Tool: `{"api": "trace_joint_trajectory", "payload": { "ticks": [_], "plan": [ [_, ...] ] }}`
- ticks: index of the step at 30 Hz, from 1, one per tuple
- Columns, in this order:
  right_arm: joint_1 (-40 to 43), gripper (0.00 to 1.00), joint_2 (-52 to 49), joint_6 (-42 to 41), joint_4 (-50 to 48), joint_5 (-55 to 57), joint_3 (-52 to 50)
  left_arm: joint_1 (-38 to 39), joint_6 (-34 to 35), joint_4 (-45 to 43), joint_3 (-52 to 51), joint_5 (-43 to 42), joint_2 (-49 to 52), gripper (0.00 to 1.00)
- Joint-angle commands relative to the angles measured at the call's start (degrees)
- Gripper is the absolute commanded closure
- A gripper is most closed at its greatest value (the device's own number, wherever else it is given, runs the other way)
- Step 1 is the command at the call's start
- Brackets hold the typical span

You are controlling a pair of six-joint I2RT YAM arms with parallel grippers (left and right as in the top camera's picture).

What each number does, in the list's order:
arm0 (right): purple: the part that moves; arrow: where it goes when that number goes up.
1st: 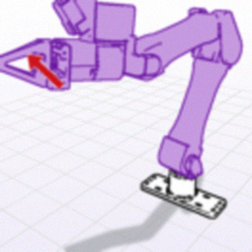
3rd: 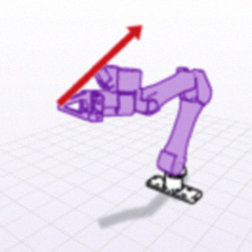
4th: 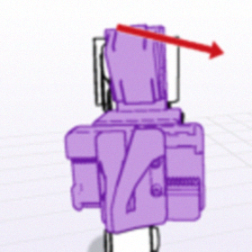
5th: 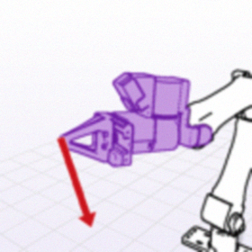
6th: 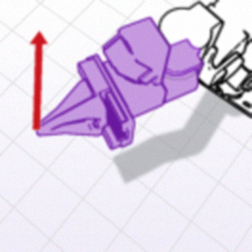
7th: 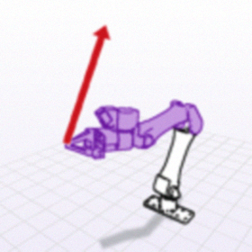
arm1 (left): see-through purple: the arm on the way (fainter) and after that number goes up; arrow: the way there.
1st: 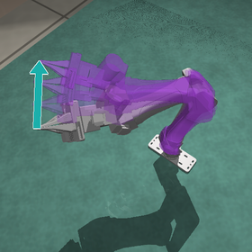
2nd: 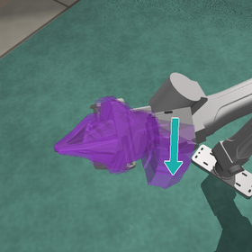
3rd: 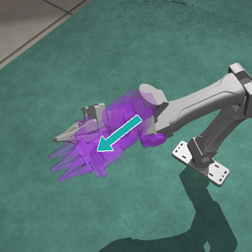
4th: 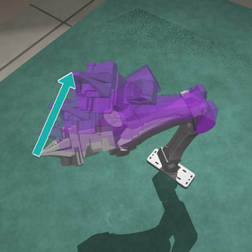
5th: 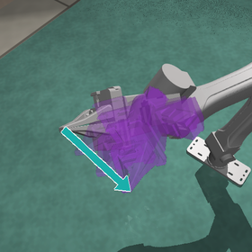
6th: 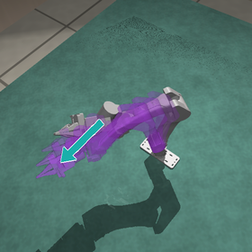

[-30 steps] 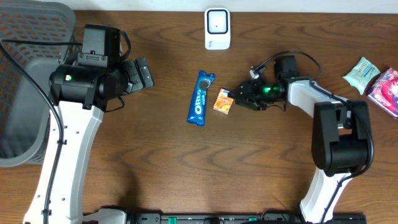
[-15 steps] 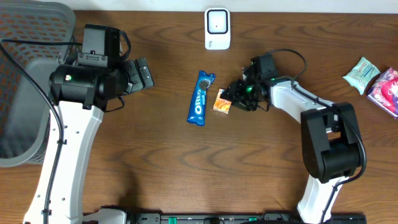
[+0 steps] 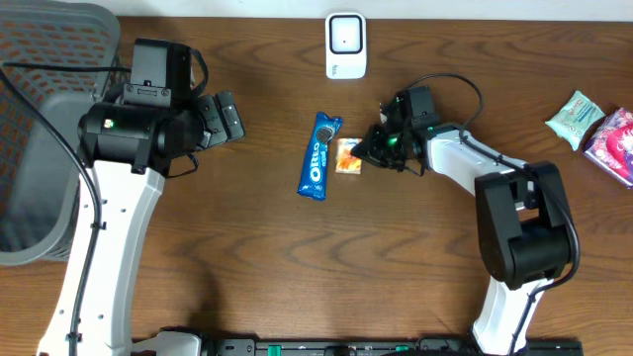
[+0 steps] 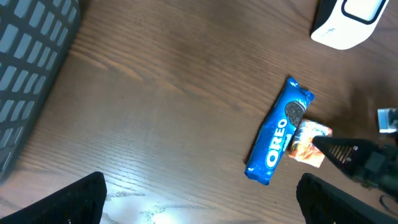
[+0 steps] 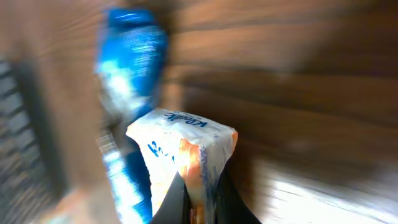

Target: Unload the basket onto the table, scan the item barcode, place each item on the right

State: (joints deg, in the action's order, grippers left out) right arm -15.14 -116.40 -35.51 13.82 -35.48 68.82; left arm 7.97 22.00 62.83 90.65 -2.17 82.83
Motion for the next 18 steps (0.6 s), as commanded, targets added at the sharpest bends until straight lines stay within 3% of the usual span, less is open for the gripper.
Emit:
{"api": "trace_joint_trajectory", "payload": {
  "ticks": [1,7,18],
  "plan": [
    [4.61,0.99,-0.94,6.93,-5.38,-26.97,-0.33,-0.28,-0.98,0.15,0.22,0.74,-0.09,0.02],
    [10.36,0.99,-0.94,6.25,-16.76,-49.88,-0.33,-0.28,-1.01,0.15,0.22,0.74,-0.09,0.02],
    [13.05,0.99,-0.94,-10.14,-37.83,-53.99,-0.33,-0.28,-1.01,0.15,0.22,0.74,-0.09,0.02]
  ]
}}
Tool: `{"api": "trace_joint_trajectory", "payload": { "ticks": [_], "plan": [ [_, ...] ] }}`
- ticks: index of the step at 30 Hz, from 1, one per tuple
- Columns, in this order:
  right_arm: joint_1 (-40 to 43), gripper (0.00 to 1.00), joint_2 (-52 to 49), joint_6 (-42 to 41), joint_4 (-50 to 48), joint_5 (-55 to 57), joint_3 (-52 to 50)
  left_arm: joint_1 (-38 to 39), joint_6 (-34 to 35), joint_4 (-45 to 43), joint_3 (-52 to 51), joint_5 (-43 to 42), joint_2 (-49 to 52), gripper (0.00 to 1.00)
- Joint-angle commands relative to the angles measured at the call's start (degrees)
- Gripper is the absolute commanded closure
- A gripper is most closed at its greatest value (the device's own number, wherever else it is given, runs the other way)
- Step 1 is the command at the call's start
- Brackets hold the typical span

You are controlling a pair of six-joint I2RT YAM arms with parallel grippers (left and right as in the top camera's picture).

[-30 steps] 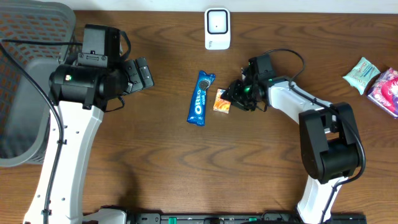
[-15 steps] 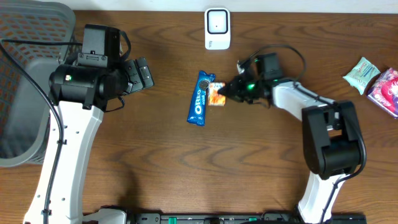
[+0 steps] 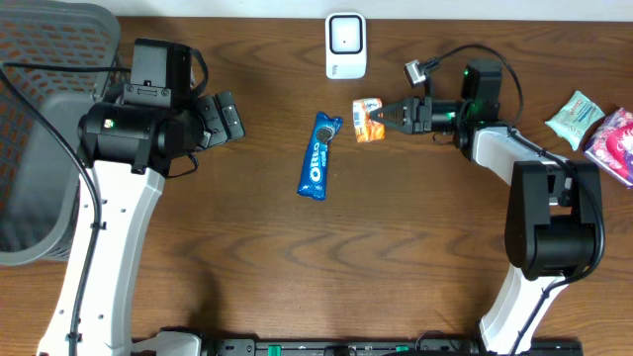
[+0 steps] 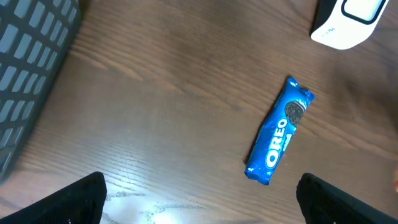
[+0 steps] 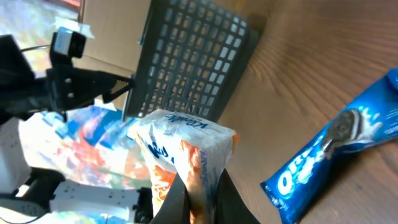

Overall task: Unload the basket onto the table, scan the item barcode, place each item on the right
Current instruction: 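Raise the Kleenex pack up to the scanner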

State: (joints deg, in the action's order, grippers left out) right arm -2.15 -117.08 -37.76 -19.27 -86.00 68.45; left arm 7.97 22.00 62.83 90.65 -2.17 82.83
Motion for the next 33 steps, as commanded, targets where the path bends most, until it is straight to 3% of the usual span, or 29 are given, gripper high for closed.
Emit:
{"api": "trace_joint_trajectory", "payload": {
  "ticks": [1,6,10,14,19,23,25,28,33],
  "plan": [
    [-0.04,0.99,-0.26,-9.18,-6.6,-3.48,0.04,-0.28,-1.01,0.15,0.22,0.74,-0.09,0.02],
    [-0.35,0.99,-0.24,-20.76,-13.29,4.9,0.04,-0.28,-0.98,0.15,0.22,0.74,-0.09,0.02],
    [-1.18,0.99,-0.24,-26.64,-25.0,15.87,1.49,-0.28,-0.98,0.15,0.22,0.74,-0.09,0.02],
    [-1.16,0.98,-0.24,-25.31,-19.02,25.92,8.15,-0.28,-1.01,0.15,0.22,0.74,-0.09,0.02],
    [-2.75,0.99,-0.24,-8.46,12.22,44.85,22.97,-0.28,-1.01,0.15,0.22,0.74,-0.09,0.02],
    [-6.73,0.99,-0.24,6.67,35.67,72.02,35.91,-0.28,-1.01,0.15,0.22,0.74,-0.09,0.02],
    [-9.64,0.99,-0.24,13.07,39.6,84.67,39.56,-0.28,-0.98,0.15,0.22,0.74,-0.09,0.02],
    [-14.21,0.99,-0.24,21.42,38.16,98.29,40.76,-0.28,-0.98,0.15,0.22,0.74,-0.09,0.02],
    [-20.24,0.99,-3.96,34.99,30.4,111.21,40.76,-0.28,-0.98,0.15,0.22,0.74,-0.09,0.02]
  ]
}}
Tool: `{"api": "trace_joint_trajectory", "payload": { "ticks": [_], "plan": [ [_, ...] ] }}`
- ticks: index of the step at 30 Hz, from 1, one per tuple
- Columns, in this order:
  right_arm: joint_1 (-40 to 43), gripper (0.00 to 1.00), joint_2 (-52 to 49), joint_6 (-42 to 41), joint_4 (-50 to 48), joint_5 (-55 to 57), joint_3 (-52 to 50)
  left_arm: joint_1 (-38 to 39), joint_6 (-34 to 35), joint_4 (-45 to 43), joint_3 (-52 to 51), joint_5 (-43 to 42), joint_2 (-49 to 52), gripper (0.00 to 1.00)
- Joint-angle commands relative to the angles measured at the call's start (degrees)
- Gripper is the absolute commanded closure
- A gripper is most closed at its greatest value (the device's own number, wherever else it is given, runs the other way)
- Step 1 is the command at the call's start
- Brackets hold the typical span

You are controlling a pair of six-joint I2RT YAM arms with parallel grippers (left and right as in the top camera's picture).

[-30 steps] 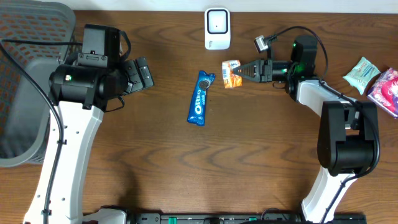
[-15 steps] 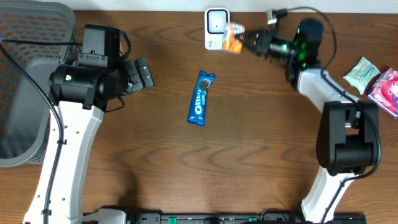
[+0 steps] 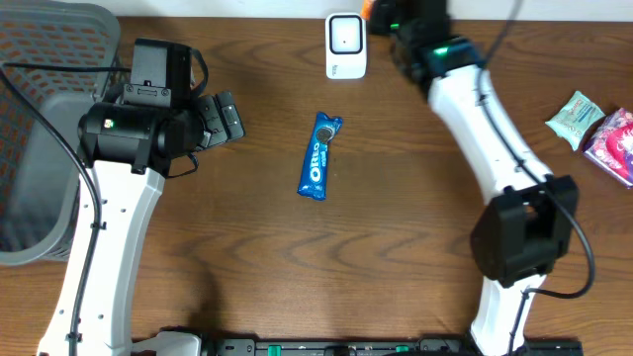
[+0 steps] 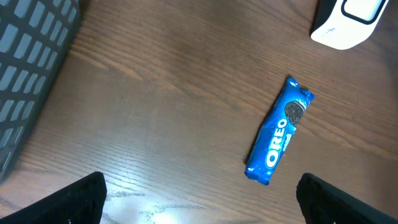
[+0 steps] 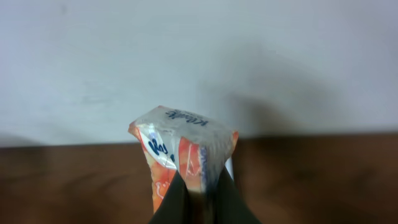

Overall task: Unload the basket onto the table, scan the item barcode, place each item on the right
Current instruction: 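Raise the Kleenex pack up to the scanner, then carry the Kleenex pack to the right edge and release it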

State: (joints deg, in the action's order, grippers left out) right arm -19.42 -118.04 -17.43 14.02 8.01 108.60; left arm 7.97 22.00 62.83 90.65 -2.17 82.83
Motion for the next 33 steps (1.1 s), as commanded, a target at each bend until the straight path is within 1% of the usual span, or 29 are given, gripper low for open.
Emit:
{"api": "trace_joint_trajectory", "payload": {
  "ticks": [1,3,6,9,12,14,16,19,22,24,27,30,33],
  "plan": [
    [-3.63,0.99,-4.22,17.27,-4.68,18.12,0.61,-0.28,-1.01,0.15,0.22,0.74,-0.09,0.02],
    [-4.9,0.99,-7.21,23.87,-8.87,20.15,0.61,-0.28,-1.01,0.15,0.22,0.74,-0.09,0.02],
    [-6.14,0.99,-10.78,27.96,-12.33,23.17,0.61,-0.28,-0.98,0.15,0.22,0.74,-0.09,0.02],
    [-6.51,0.99,-12.74,27.71,-12.76,22.88,0.61,-0.28,-0.98,0.15,0.22,0.74,-0.09,0.02],
    [-6.51,0.99,-13.44,27.26,-13.03,19.06,0.61,-0.28,-0.98,0.15,0.22,0.74,-0.09,0.02],
    [-6.43,0.99,-13.42,25.86,-13.03,20.57,1.36,-0.28,-0.98,0.15,0.22,0.74,-0.09,0.02],
    [-6.01,0.99,-13.27,23.89,-11.04,24.26,3.65,-0.28,-1.01,0.15,0.22,0.74,-0.09,0.02],
    [-4.11,0.99,-12.72,22.34,-3.39,25.57,8.94,-0.28,-1.01,0.15,0.22,0.74,-0.09,0.02],
    [-0.48,0.99,-12.46,20.35,8.28,25.9,15.23,-0.28,-1.01,0.15,0.22,0.74,-0.09,0.02],
    [2.82,0.99,-12.46,17.51,16.35,27.65,18.51,-0.28,-1.01,0.15,0.22,0.74,-0.09,0.02],
    [8.33,0.99,-12.46,14.8,25.42,28.65,20.04,-0.28,-1.01,0.15,0.22,0.74,-0.09,0.02],
    [14.01,0.99,-12.48,14.43,33.24,28.57,19.82,-0.28,-1.01,0.15,0.22,0.74,-0.09,0.02],
    [19.76,0.99,-12.48,14.38,38.42,28.55,18.95,-0.28,-1.01,0.15,0.22,0.74,-0.09,0.02]
  ]
}}
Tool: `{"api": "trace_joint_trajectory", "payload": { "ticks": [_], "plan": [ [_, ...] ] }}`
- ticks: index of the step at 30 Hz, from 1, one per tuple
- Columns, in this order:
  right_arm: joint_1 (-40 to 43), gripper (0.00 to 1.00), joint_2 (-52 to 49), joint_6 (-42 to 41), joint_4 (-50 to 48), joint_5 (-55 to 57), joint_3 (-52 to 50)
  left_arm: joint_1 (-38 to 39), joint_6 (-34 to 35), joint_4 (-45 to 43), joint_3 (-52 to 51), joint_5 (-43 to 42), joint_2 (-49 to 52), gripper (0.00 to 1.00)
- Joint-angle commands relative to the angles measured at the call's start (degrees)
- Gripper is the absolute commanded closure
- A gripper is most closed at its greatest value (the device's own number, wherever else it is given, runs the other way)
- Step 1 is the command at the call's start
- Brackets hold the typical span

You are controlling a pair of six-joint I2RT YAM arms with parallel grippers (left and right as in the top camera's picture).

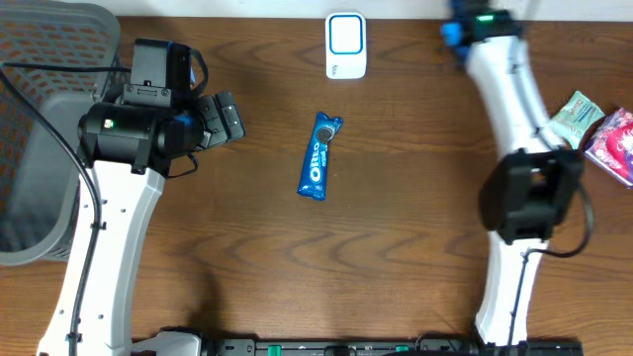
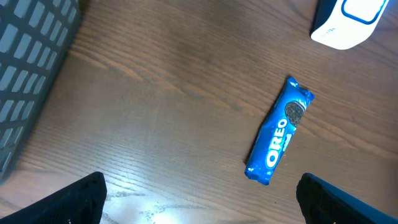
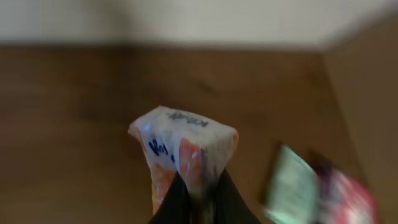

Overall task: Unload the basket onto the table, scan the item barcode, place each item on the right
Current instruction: 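Carry the Kleenex pack to the right edge and release it, then reach the right gripper to the blue Oreo pack and grasp it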

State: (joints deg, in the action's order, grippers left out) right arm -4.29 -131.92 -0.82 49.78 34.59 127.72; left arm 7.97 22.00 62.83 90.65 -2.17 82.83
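Note:
An orange-and-white tissue packet (image 3: 183, 146) is pinched by one end in my right gripper (image 3: 196, 202), which is shut on it. The packet is hidden in the overhead view, where the right wrist (image 1: 480, 20) reaches to the table's back edge, right of the white scanner (image 1: 346, 44). The scanner's screen rim shows blue (image 2: 360, 9). A blue Oreo pack (image 1: 319, 156) lies mid-table, also seen as the Oreo pack (image 2: 280, 130) under the left wrist. My left gripper (image 2: 199, 208) hangs open above the table with nothing between its fingers (image 2: 68, 199).
A grey mesh basket (image 1: 40, 129) stands at the far left. A green packet (image 1: 574, 117) and a pink packet (image 1: 613, 143) lie at the right edge, blurred as the green packet (image 3: 289, 183) in the right wrist view.
My right gripper, still holding the packet, has moved from just right of the scanner further right along the back edge. It now faces the table instead of the wall. The scanner's screen rim has turned blue.
My right gripper was shut on the packet on the table beside the Oreo pack. Then it held the packet in the air right of the scanner, then at the back edge by the scanner, and now further right. The left arm and Oreo pack stayed put.

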Motion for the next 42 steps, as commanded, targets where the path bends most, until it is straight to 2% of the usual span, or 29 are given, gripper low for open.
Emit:
{"api": "trace_joint_trajectory", "payload": {
  "ticks": [1,7,10,13,14,15,16,17,18,22,31,37,39,41,42],
  "plan": [
    [6.14,0.99,1.4,-2.4,3.76,1.99,-0.35,-0.28,-0.98,0.15,0.22,0.74,-0.09,0.02],
    [14.34,0.99,1.4,-2.49,7.74,2.01,-1.44,-0.28,-1.01,0.15,0.22,0.74,-0.09,0.02],
    [17.27,0.82,1.4,-4.42,9.29,2.03,-1.53,-0.28,-1.01,0.15,0.22,0.74,-0.09,0.02],
    [19.5,0.81,1.4,-7.32,10.71,2.03,-1.57,-0.28,-1.01,0.15,0.22,0.74,-0.09,0.02],
    [20.04,0.76,1.4,-8.26,11.13,2.01,-1.57,-0.28,-0.98,0.15,0.22,0.74,-0.09,0.02],
    [20.65,0.66,1.4,-9.33,11.58,1.95,-1.57,-0.28,-1.01,0.15,0.22,0.74,-0.09,0.02],
    [21.16,0.5,1.4,-10.6,12.09,1.92,-1.57,-0.28,-1.01,0.15,0.22,0.74,-0.09,0.02],
    [21.55,0.28,1.4,-11.74,12.57,1.81,-1.57,-0.28,-0.98,0.15,0.22,0.74,-0.09,0.02],
    [21.79,0.21,1.4,-12.02,13.05,1.11,-1.57,-0.28,-1.01,0.15,0.22,0.74,-0.09,0.02],
    [21.73,0.16,1.4,-9.07,15.21,-9.14,-1.57,-0.28,-0.98,0.15,0.22,0.74,-0.09,0.02],
    [15.82,0.18,1.4,-8.02,23.3,-43.95,-1.57,-0.28,-1.01,0.15,0.22,0.74,-0.09,0.02],
    [8.46,0.21,1.84,-6.19,29.24,-53.83,-1.57,-0.28,-1.01,0.15,0.22,0.74,-0.09,0.02],
    [5.03,0.18,1.84,-4.37,30.8,-58.51,-1.57,-0.28,-0.98,0.15,0.22,0.74,-0.09,0.02],
    [0.66,0.01,1.77,-4.0,31.85,-60.11,-1.6,-0.28,-1.01,0.15,0.22,0.74,-0.09,0.02],
    [-0.28,0.01,1.73,-4.0,31.82,-59.98,-1.64,-0.28,-0.98,0.15,0.22,0.74,-0.09,0.02]
  ]
}}
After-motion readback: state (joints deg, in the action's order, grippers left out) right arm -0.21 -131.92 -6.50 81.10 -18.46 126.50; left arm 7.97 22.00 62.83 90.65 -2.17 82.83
